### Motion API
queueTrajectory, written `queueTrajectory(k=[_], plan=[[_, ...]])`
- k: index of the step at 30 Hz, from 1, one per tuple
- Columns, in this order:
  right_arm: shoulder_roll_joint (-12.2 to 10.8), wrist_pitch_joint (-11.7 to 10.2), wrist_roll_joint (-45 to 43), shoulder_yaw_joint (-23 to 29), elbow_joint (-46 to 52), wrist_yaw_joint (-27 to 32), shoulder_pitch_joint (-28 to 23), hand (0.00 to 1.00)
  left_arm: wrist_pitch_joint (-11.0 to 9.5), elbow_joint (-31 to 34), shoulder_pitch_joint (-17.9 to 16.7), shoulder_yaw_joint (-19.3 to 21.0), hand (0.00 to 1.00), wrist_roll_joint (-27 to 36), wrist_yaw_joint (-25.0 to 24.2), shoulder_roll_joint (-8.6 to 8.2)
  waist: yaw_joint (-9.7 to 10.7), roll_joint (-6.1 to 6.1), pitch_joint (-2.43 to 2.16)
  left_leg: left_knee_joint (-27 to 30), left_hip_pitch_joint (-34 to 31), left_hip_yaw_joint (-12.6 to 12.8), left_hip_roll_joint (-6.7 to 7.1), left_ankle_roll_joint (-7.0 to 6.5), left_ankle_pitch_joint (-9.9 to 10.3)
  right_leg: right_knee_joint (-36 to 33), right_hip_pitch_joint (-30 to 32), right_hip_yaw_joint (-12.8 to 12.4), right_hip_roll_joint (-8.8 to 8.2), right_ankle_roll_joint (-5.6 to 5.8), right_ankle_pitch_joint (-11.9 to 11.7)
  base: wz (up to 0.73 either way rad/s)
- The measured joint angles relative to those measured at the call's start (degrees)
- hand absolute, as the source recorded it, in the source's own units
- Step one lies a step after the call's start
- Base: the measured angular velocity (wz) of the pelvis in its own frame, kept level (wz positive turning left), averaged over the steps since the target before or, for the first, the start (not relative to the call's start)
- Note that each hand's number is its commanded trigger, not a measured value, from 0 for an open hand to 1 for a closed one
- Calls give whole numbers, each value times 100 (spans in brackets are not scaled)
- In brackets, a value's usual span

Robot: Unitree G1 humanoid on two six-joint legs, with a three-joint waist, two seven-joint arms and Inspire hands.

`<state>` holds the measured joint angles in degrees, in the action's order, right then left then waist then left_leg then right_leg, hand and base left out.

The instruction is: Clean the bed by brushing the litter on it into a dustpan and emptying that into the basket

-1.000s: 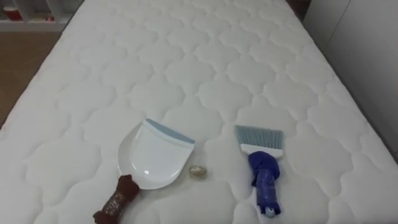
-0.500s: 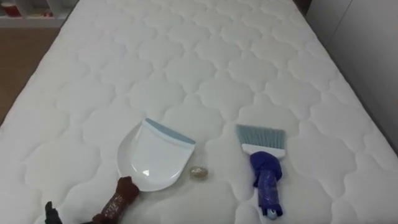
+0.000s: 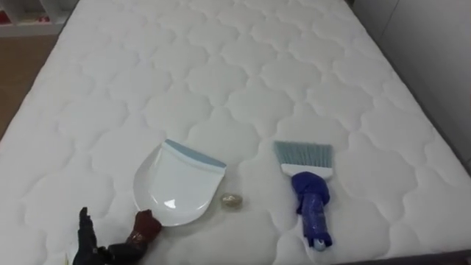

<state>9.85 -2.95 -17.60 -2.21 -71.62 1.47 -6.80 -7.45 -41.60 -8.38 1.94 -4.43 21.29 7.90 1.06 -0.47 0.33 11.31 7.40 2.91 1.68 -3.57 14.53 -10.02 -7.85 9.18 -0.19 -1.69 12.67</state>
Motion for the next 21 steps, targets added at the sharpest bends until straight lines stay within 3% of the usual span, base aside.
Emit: queueTrajectory(k=[8, 13, 17, 21], plan=[[5, 52, 10, -114, 35, -105, 27, 0, -3, -6, -6, -187, 0, -743, -194, 2, 4, -5, -11, 45, -102, 32, 0, -1, 0, -83, 118, -57, -6, 0, -1, -1], [39, 82, 398, -122, 50, -132, 148, 0, -3, -44, 80, -270, 0, -759, -193, 4, -7, 5, -25, 160, -370, 87, -14, -3, -1, -233, 394, -110, -10, -1, -1, -6], [99, 83, 1056, -122, 37, -139, 331, 0, -5, -341, 342, -267, 0, -770, -187, 12, 9, 0, -10, 275, -639, 107, -16, -6, -3, -300, 646, -113, -21, -14, -14, -1], [108, 73, 1033, -130, 29, -99, 546, 0, -10, -754, 771, -222, 0, -905, -152, 60, -1, 0, -3, 525, -1095, 105, -31, -6, -3, -542, 1096, -104, -38, -30, -23, 0]])
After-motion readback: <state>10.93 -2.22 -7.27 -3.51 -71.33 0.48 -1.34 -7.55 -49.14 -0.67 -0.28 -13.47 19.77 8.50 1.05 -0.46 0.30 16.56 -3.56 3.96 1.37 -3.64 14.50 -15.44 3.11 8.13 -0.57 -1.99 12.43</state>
